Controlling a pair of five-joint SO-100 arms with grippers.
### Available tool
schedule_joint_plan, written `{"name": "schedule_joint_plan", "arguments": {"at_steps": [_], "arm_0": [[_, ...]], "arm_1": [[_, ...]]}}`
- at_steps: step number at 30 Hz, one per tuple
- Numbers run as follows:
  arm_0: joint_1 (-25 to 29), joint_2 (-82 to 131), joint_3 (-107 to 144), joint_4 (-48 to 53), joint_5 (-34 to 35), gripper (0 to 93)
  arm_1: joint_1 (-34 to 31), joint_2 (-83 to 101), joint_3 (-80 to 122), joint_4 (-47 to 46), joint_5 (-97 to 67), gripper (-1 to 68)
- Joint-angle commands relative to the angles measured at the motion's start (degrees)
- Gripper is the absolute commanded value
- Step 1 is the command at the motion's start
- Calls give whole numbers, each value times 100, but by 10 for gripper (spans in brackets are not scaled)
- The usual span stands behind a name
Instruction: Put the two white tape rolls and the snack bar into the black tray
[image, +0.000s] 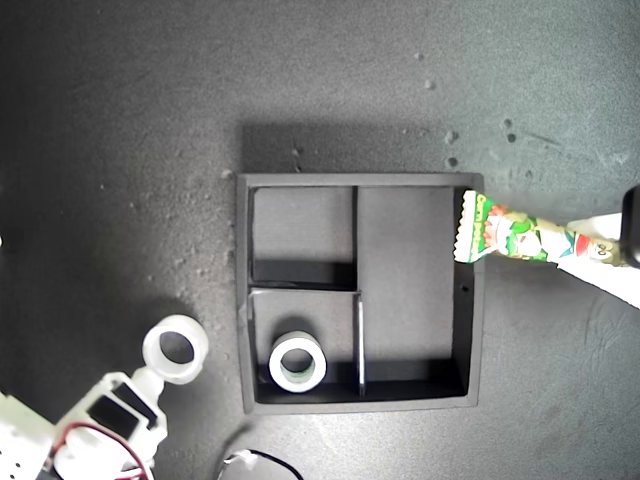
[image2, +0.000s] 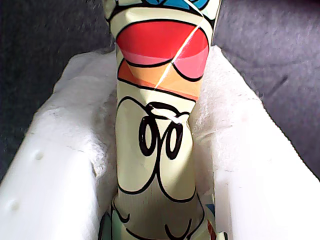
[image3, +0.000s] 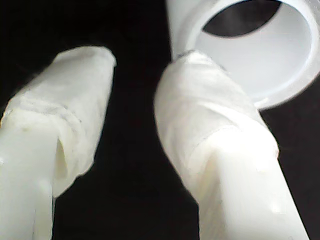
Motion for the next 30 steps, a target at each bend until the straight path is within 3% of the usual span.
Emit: {"name": "schedule_joint_plan", "arguments": {"at_steps": [1, 3, 7, 11, 14, 21, 30], "arm_0": [[70, 9, 88, -167, -141, 69], [79, 26, 193, -290, -158, 69], [88, 18, 360, -580, -149, 69], [35, -53, 431, -668, -149, 71], [-35, -9, 448, -668, -105, 71], [-193, -9, 422, -668, -18, 77], [-369, -229, 308, -668, 132, 95]], "arm_1": [[149, 35, -352, 149, -53, -3], [316, 35, -501, 26, -589, -4], [571, 0, -1230, -677, -3735, -5], [-255, -18, -2470, -316, -7374, -6], [-791, -149, -3015, 185, -8481, -5], [-1125, -2505, -4623, 1371, -8851, -5], [-817, -2997, -4333, 896, -7506, -5]]}}
